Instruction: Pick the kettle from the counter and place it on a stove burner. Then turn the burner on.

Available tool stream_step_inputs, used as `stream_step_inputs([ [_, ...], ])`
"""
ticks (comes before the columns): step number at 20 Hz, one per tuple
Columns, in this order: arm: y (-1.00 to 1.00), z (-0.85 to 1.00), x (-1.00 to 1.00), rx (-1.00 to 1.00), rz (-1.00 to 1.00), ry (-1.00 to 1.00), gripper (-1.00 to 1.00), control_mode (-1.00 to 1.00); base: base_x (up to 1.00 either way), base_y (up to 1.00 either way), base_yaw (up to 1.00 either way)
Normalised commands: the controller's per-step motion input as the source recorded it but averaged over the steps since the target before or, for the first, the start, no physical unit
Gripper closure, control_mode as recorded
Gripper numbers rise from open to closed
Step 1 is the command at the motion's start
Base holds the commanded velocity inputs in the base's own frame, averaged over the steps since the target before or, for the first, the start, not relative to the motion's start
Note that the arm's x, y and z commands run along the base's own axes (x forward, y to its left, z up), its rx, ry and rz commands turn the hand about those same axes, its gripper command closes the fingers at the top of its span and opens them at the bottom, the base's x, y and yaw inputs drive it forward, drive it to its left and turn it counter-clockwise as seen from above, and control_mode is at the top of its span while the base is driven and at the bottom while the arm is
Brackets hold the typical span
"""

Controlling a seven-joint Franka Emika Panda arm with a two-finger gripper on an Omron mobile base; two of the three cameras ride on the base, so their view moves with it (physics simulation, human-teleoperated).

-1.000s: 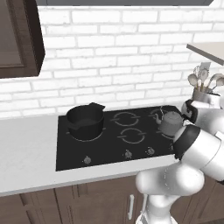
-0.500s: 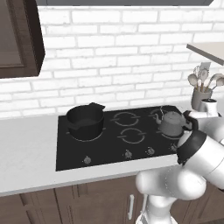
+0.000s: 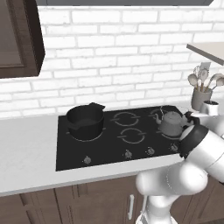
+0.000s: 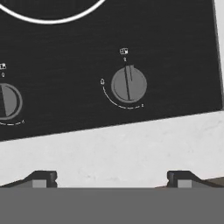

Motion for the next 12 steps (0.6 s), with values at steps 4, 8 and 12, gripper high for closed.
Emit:
stream_step_inputs([
  [4,0.00,-0.01,0.34,0.05,0.06,0.00,-1.00,-1.00,0.00,0.00,0.00],
  [8,-0.10,-0.17,0.10,0.00,0.08,0.00,-1.00,-1.00,0.00,0.00,0.00],
  [12,-0.20,-0.25,0.00,0.00,0.05,0.00,-1.00,-1.00,0.00,0.00,0.00],
])
